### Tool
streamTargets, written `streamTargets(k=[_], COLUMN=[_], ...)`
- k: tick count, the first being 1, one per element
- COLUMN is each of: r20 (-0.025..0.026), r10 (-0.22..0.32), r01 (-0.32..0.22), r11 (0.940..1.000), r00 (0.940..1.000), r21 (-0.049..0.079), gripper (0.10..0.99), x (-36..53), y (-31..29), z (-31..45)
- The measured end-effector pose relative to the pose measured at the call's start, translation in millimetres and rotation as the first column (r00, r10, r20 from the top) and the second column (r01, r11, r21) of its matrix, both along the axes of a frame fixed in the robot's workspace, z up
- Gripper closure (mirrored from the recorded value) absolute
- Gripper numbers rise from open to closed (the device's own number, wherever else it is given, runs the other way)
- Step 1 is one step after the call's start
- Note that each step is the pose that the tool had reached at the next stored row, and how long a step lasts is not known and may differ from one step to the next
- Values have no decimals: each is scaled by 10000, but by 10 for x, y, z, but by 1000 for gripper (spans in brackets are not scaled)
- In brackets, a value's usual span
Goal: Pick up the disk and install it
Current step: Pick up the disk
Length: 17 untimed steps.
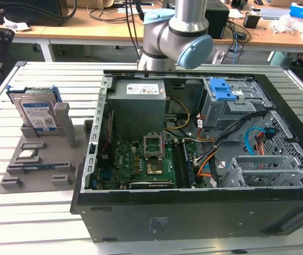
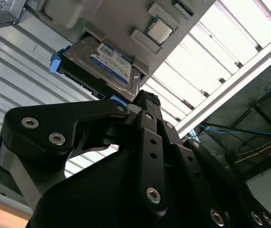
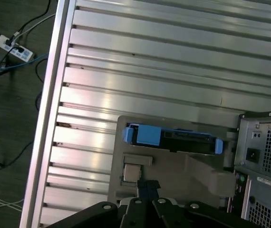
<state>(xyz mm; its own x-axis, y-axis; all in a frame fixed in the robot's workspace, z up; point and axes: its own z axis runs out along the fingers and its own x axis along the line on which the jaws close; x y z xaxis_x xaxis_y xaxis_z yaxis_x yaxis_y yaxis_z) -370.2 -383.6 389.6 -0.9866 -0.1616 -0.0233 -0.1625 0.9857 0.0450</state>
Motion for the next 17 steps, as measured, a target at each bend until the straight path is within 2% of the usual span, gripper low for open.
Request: streamTargets(k=[8,12,14,17], r20=[0,0,0,0], r10=[998,1453,1787,2379], r01=[-998,-1453,-1787,-2379], r11=[9950,9894,9839,9713], r00=[9950,9894,9839,9713], r21=[0,0,0,0], gripper=[980,980,980,980], x=[0,0,0,0], y=[0,0,0,0], z=[0,0,0,0])
